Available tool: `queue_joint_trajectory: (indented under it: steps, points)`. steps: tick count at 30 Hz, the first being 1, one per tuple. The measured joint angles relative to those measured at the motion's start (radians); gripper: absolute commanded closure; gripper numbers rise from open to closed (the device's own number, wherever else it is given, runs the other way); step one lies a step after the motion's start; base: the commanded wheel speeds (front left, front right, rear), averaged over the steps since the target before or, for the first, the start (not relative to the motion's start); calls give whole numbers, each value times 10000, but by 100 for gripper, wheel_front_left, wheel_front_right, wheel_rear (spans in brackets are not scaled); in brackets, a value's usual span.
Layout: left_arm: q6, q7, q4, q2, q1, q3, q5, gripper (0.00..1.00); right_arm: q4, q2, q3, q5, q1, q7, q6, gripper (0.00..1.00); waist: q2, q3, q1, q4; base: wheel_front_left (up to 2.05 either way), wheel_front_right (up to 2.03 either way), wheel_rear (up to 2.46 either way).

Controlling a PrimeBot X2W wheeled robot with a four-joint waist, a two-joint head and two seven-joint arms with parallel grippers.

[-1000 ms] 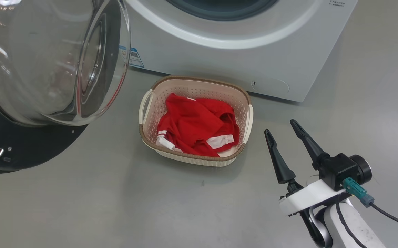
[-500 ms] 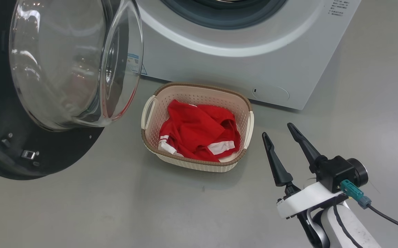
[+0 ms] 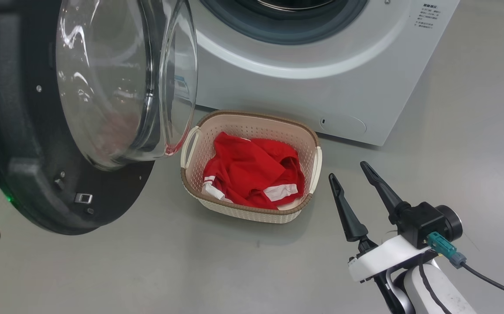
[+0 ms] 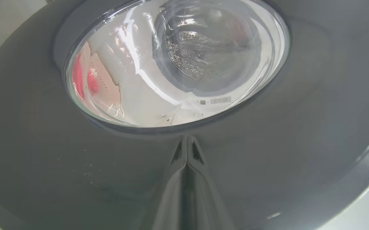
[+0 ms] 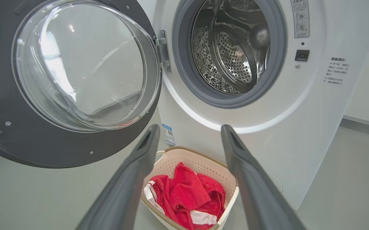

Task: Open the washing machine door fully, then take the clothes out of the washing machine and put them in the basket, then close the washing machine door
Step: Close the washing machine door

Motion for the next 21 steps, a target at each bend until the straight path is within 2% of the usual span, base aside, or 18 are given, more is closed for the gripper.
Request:
queue_joint_trajectory:
  steps: [11, 15, 21]
  points:
    - [-88, 151, -1195, -600, 740, -215, -98, 100, 96, 19, 79, 2, 70, -8, 0, 0, 0, -228, 0, -36, 0, 0, 0]
    - [-92, -347, -1860, -585, 1096, -184, 217, 100, 140, 35, 98, 12, 118, -8, 0, 0, 0, -322, 0, -50, 0, 0, 0]
    - [-98, -1641, -3208, -303, 1691, -188, 1039, 100, 138, 63, 71, 15, 209, -8, 0, 0, 0, -367, 0, -35, 0, 0, 0]
